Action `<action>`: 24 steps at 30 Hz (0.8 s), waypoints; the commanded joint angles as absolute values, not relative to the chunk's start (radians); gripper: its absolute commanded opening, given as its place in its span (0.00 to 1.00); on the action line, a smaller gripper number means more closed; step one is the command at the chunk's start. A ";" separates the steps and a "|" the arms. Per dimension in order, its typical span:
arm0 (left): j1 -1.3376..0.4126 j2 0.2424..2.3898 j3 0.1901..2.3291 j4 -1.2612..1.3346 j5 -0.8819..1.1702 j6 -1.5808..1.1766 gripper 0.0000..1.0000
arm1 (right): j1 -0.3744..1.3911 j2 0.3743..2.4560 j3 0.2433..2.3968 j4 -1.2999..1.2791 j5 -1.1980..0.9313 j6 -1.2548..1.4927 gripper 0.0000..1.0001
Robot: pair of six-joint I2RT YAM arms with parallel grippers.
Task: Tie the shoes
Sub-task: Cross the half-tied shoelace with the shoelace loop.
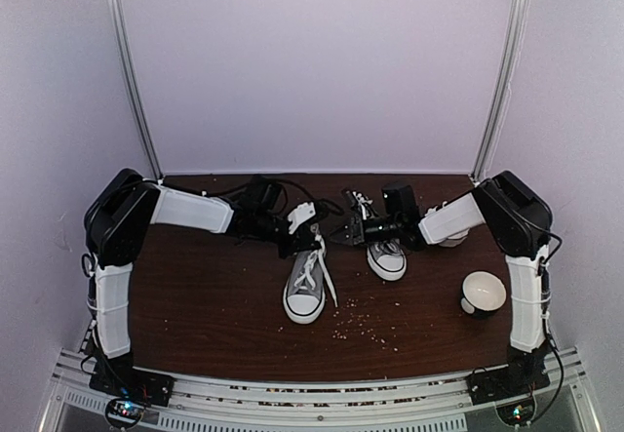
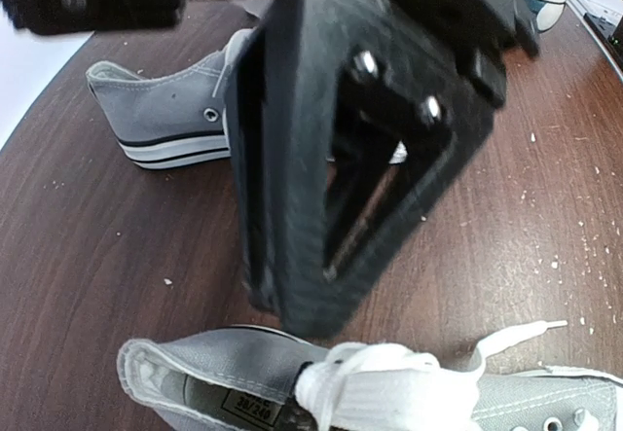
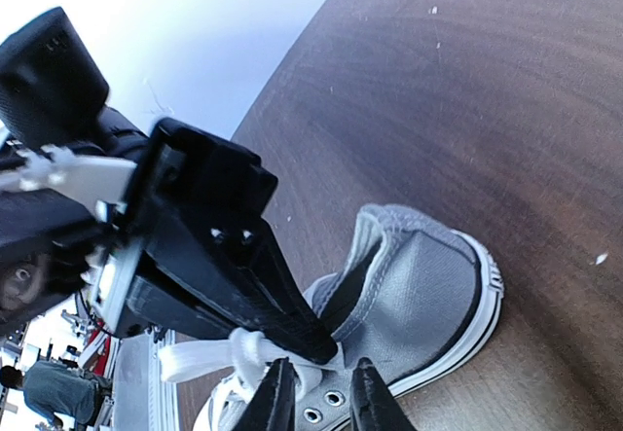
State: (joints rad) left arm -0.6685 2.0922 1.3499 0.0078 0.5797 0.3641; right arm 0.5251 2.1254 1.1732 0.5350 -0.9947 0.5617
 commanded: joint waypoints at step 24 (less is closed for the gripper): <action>-0.660 2.046 1.325 0.109 0.604 0.302 0.00 | 0.588 2.189 1.175 0.699 -1.092 0.663 0.18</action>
State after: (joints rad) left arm -0.6598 2.0846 1.3277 0.0364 0.5808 0.3290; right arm 0.5655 2.1952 1.1881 0.6224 -1.0557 0.6407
